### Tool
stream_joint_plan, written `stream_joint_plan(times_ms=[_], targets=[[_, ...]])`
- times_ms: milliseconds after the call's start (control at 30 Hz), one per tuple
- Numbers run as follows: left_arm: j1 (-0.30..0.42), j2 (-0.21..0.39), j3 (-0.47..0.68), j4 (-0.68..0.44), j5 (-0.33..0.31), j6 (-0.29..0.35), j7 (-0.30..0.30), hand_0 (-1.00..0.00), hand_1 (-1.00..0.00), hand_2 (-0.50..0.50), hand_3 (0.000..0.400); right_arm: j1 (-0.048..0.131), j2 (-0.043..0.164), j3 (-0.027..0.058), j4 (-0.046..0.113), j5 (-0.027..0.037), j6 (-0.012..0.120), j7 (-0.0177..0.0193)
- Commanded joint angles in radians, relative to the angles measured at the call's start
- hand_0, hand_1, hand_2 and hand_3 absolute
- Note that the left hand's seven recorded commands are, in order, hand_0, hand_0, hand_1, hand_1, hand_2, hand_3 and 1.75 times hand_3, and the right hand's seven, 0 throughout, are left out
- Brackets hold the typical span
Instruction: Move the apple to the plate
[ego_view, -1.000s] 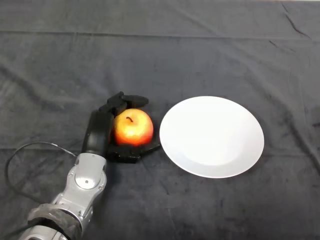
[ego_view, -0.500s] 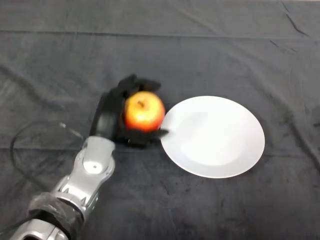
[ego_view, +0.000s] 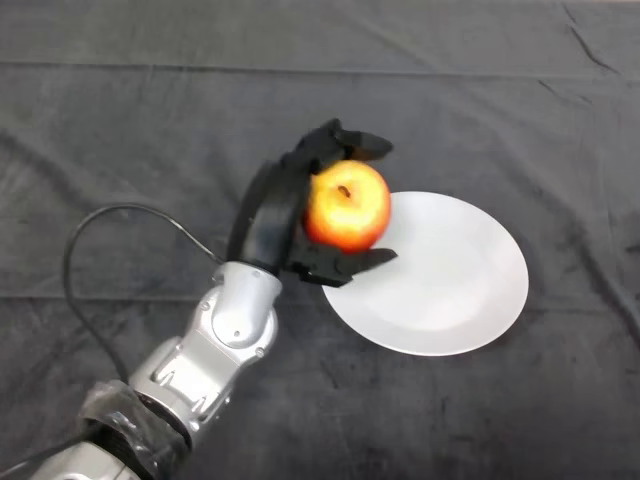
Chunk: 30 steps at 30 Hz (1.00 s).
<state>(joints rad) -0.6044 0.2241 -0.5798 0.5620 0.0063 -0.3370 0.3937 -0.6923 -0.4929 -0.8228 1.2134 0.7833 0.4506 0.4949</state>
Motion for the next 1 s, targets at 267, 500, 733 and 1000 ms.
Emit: stream_joint_plan(times_ms=[267, 500, 733, 1000], targets=[[-0.050, -0.034, -0.116, 0.066, -0.025, 0.013, 0.033, -1.00, -1.00, 0.00, 0.400, -0.034, -0.026, -0.0120, -0.031, 0.0269, -0.004, -0.0060], [-0.094, -0.037, -0.173, 0.133, -0.076, -0.002, 0.008, -1.00, -1.00, 0.00, 0.400, -0.035, -0.027, -0.0122, -0.030, 0.0272, -0.004, -0.0057], [-0.113, -0.033, -0.200, 0.158, -0.104, -0.009, -0.006, -1.00, -1.00, 0.00, 0.400, -0.035, -0.027, -0.0125, -0.028, 0.0275, -0.004, -0.0052], [-0.158, -0.094, -0.301, 0.217, -0.144, 0.010, 0.041, -0.87, -1.00, 0.06, 0.400, -0.036, -0.028, -0.0129, -0.026, 0.0278, -0.003, -0.0046]])
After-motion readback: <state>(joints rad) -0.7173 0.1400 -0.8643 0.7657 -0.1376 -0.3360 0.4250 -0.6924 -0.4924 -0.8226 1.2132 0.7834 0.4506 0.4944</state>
